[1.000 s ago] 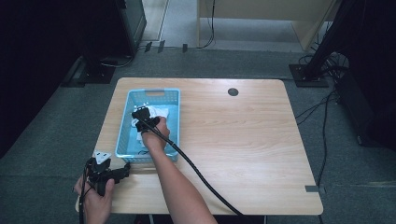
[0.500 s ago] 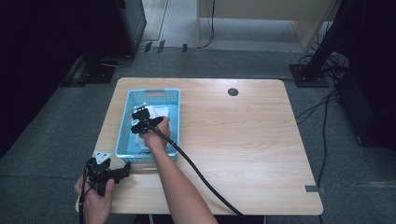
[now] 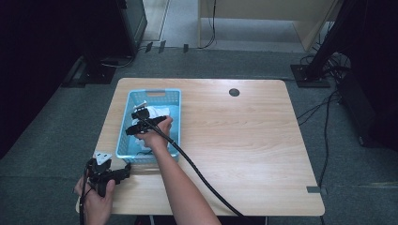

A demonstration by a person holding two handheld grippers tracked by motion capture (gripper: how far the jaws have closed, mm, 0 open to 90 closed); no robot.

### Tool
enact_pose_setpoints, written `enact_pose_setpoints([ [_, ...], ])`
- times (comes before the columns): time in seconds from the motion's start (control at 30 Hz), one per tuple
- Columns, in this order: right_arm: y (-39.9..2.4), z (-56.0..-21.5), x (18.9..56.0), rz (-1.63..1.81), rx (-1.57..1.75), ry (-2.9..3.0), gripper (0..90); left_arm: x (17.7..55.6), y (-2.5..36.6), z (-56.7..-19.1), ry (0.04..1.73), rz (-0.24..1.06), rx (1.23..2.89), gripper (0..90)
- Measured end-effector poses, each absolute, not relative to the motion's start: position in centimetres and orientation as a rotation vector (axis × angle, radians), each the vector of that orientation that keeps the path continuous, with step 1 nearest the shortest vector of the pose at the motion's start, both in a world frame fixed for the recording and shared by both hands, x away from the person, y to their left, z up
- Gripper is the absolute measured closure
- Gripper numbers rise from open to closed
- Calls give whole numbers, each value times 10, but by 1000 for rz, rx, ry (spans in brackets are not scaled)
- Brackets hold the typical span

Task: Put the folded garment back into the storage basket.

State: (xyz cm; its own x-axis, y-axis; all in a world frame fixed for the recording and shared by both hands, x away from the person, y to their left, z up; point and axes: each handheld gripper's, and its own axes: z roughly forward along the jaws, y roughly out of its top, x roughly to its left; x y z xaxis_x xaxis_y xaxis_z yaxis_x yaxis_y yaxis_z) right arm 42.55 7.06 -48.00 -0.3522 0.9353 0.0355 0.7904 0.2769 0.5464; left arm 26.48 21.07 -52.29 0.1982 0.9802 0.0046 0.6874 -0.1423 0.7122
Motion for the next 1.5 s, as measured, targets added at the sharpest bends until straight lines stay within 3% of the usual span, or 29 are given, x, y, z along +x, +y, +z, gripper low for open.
enact_pose_setpoints([
  [0.53, 63, -454, 415, 872, 1535, 2116, 0, 265, 211, -523, 1551, 654, 1898, 0],
  [1.5, -2, -432, 413, 953, 1552, 1943, 0, 265, 211, -523, 1549, 655, 1902, 0],
])
